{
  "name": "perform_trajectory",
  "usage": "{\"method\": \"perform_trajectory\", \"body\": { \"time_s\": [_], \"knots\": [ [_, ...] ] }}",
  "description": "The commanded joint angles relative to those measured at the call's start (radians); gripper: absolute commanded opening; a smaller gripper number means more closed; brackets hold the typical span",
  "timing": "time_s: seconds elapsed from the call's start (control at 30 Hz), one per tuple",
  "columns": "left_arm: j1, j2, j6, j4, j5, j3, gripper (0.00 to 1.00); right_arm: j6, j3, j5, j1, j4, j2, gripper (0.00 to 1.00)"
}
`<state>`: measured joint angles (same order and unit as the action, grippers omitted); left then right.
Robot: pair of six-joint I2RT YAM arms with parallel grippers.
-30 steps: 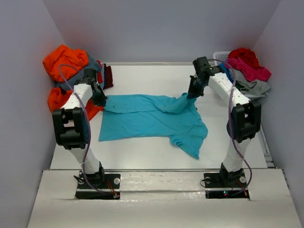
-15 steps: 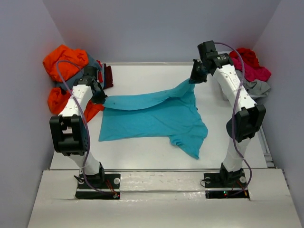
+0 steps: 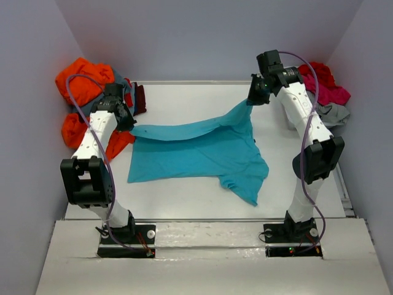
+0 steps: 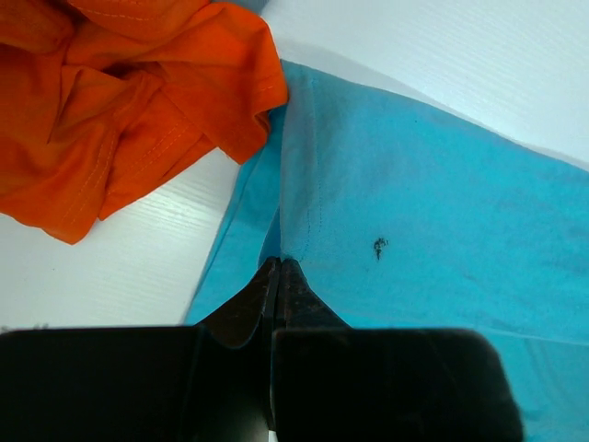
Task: Fold and stack the t-shirts
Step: Fold the flattened T-shirt at the center of the board.
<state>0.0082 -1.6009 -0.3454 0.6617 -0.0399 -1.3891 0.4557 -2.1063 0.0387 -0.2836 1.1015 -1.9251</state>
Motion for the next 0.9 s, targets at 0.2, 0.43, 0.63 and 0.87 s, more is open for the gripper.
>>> {"method": "perform_trajectory", "body": {
  "time_s": [0.2,0.43,0.63,0.87],
  "knots": [
    [0.004,0.072,-0.009,0.001,-0.058,-0.07,0.06,-0.018,0.114,0.05,-0.009,-0.06,0.163,0.07],
    [0.013,-0.025,-0.02,-0.002,-0.041,-0.164,0.06,-0.02,0.063,0.07,-0.009,-0.052,0.075,0.07],
    [0.022,-0.106,-0.026,0.018,-0.057,-0.299,0.06,-0.015,-0.061,0.099,-0.009,-0.048,0.017,0.07],
    [0.042,-0.197,-0.033,0.033,-0.058,-0.405,0.06,-0.008,-0.205,0.136,0.02,-0.002,-0.095,0.07]
  ]
}}
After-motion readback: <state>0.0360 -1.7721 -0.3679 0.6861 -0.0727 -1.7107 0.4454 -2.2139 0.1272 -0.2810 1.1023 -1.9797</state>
